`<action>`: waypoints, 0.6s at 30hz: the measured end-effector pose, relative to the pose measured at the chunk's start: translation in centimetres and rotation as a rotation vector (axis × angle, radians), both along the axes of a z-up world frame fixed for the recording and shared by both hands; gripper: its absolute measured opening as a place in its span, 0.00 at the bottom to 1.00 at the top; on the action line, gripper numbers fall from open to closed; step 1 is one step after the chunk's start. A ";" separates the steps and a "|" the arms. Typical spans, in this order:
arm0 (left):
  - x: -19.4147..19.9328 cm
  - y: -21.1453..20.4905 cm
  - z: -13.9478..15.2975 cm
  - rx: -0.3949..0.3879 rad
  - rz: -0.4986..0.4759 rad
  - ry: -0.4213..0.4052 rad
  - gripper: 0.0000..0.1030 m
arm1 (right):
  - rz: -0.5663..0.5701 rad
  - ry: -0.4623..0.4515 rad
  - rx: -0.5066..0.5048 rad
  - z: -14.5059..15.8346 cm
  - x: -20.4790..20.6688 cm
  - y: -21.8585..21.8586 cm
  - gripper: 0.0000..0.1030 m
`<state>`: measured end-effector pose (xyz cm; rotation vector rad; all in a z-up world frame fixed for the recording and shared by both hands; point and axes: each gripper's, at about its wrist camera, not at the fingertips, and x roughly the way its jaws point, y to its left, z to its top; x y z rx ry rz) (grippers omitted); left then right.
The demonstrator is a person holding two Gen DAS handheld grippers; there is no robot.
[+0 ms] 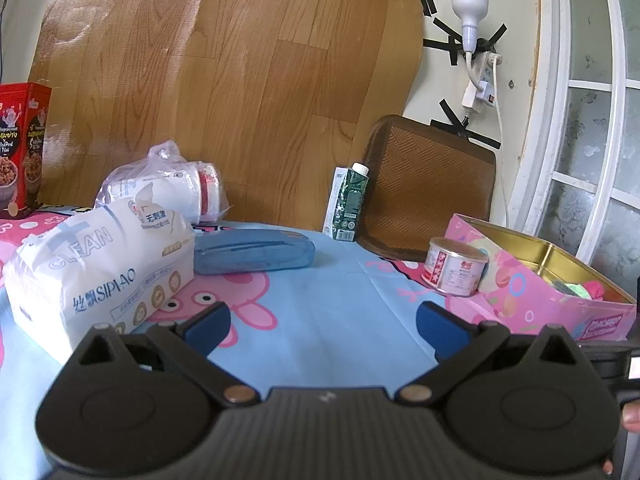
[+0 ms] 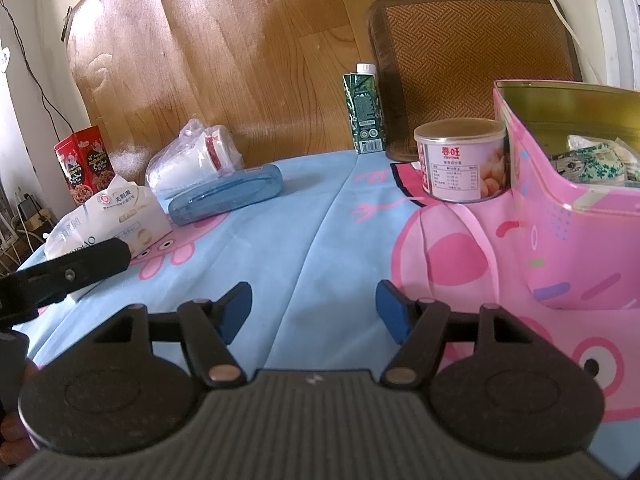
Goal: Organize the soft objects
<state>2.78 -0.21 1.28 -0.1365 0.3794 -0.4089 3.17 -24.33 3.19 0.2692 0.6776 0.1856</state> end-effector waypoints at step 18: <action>0.1 0.0 0.0 0.000 0.000 0.001 1.00 | -0.002 0.000 0.010 0.0 0.0 0.0 0.69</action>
